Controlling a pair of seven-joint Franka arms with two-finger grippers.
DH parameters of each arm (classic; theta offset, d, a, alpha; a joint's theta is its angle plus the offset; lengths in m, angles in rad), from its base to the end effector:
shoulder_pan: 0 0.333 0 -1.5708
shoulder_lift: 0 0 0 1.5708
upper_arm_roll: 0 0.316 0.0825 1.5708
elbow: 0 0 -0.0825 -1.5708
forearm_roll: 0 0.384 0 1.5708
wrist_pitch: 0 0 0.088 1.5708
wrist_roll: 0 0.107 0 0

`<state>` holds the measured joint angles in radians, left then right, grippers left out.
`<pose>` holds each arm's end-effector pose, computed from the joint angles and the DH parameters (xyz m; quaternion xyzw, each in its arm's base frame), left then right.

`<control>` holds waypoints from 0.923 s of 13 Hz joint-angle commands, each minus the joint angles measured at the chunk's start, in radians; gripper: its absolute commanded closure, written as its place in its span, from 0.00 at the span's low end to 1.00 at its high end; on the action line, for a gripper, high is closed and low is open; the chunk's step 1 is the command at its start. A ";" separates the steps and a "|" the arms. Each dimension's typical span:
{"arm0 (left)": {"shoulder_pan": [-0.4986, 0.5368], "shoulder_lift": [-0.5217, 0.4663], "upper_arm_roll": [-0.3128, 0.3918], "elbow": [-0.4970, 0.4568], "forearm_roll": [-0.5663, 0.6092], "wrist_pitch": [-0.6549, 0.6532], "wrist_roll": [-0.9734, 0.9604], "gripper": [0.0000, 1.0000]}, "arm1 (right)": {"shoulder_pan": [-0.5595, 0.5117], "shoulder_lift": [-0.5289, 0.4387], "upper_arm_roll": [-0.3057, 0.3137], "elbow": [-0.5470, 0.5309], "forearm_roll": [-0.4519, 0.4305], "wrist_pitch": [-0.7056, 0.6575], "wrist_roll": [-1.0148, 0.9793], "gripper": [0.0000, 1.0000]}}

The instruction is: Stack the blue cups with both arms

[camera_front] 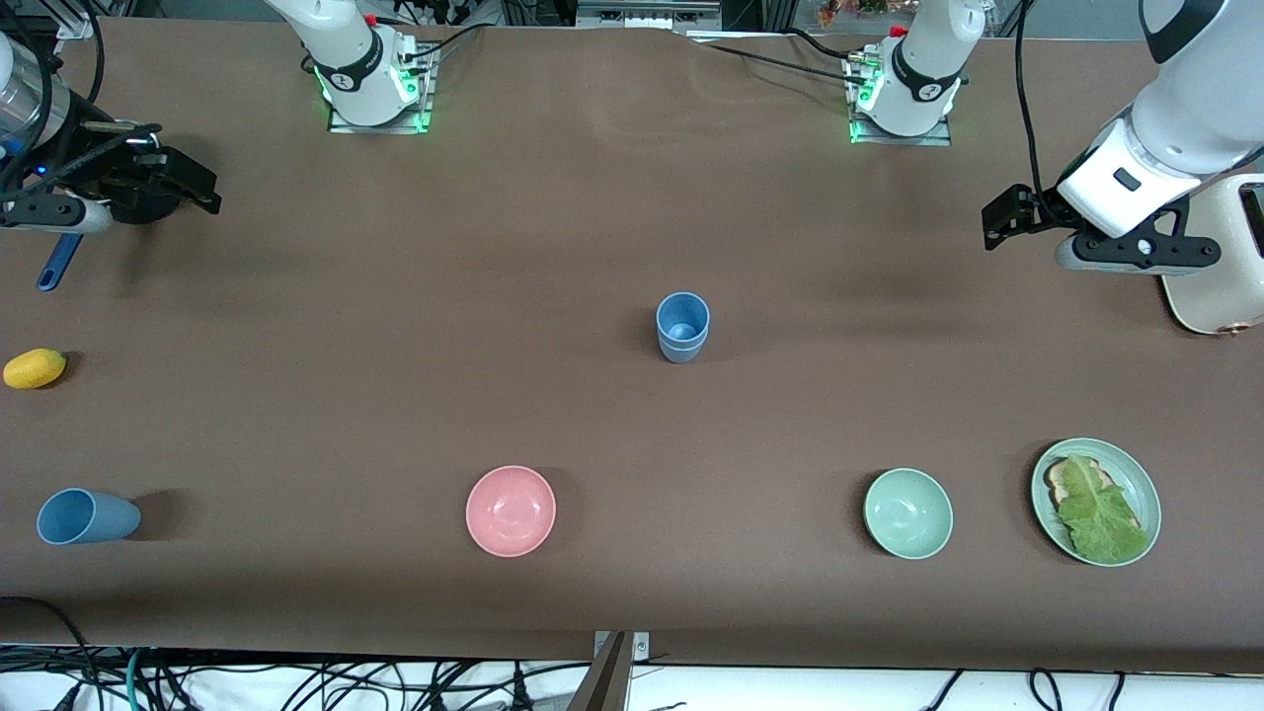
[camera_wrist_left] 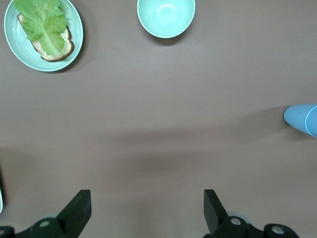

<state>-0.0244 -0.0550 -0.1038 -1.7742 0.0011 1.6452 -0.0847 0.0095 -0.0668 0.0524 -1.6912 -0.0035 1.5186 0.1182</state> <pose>0.5323 -0.0698 0.5645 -0.9991 0.0216 0.0366 0.0073 0.5243 0.0330 0.5999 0.9982 -0.0283 -0.0524 0.0082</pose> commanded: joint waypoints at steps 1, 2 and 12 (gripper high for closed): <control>0.007 0.010 -0.004 0.038 0.002 -0.013 0.016 0.00 | -0.002 0.019 0.001 0.047 -0.023 -0.029 0.001 0.00; 0.006 0.017 -0.004 0.045 0.002 -0.013 0.011 0.00 | -0.002 0.019 0.000 0.051 -0.044 -0.046 -0.002 0.00; 0.014 0.037 -0.007 0.110 0.000 -0.016 0.016 0.00 | -0.003 0.041 -0.009 0.091 -0.033 -0.100 0.005 0.00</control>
<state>-0.0196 -0.0337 -0.1032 -1.7066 0.0011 1.6464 -0.0847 0.0103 -0.0365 0.0492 -1.6334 -0.0695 1.4492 0.1192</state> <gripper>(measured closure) 0.000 0.000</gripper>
